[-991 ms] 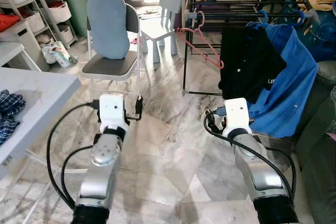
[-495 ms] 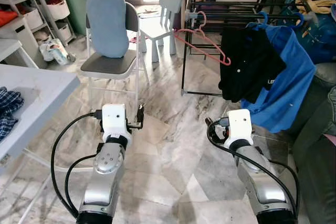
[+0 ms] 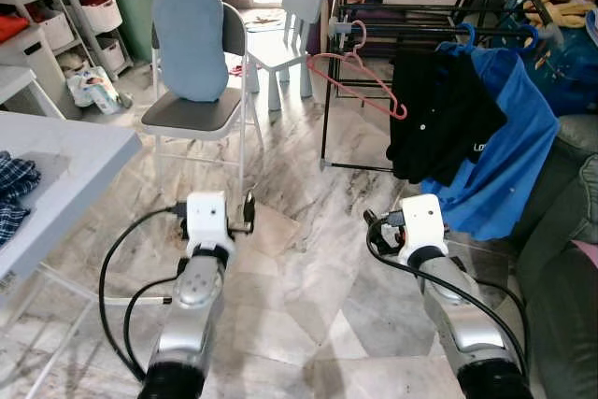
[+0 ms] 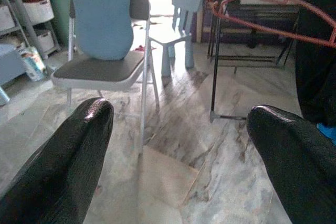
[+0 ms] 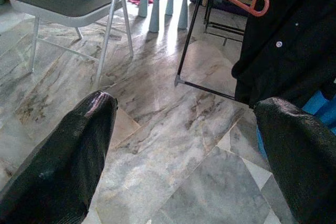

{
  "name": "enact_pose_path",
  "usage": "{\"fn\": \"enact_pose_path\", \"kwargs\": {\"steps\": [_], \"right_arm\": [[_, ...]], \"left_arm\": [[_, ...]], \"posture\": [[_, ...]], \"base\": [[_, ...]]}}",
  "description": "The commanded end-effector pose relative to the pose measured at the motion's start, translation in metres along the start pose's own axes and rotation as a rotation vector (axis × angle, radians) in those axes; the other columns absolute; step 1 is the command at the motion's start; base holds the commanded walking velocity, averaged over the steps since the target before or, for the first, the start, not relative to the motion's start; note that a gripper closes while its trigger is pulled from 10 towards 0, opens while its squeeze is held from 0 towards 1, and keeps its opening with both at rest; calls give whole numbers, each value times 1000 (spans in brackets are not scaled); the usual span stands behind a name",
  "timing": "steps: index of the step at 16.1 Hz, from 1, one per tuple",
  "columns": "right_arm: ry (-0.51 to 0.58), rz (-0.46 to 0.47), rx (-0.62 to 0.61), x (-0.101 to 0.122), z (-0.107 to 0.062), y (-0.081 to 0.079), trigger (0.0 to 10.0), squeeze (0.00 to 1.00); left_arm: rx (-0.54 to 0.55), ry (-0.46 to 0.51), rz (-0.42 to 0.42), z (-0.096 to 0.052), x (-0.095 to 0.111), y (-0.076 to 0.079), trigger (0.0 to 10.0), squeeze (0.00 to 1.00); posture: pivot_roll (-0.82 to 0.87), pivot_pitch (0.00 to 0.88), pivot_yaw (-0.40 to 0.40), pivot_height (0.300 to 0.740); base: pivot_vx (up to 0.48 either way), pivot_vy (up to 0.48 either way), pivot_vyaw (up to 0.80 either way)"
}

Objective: Hang hanger

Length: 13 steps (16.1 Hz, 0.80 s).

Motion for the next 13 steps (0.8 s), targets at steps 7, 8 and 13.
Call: {"fn": "enact_pose_path", "kwargs": {"steps": [7,8,13], "right_arm": [[67,6,30,13,10,-6,10000,0],[73,10,23,15,11,-5,10000,0],[111,45,-38,14,-1,4,10000,0]], "left_arm": [[-2,6,2,6,-1,-1,10000,0],[-8,14,1,7,1,0,10000,0],[21,7,20,-7,-3,-22,10000,0]], "posture": [[-121,0,60,740],[-125,0,66,740],[-132,0,76,740]], "base": [[0,0,0],[0,0,0],[0,0,0]]}}
Point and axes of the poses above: a point about 5 cm out from each wrist's last joint towards the gripper, its own z axis pointing out of the wrist towards the gripper, its own x axis along the axis of the wrist's last joint, y = z × x, the point moved 4 cm from there along z, pointing out of the wrist towards the gripper, and after that the axes turned 13 degrees about -z, right-handed, at the moved point
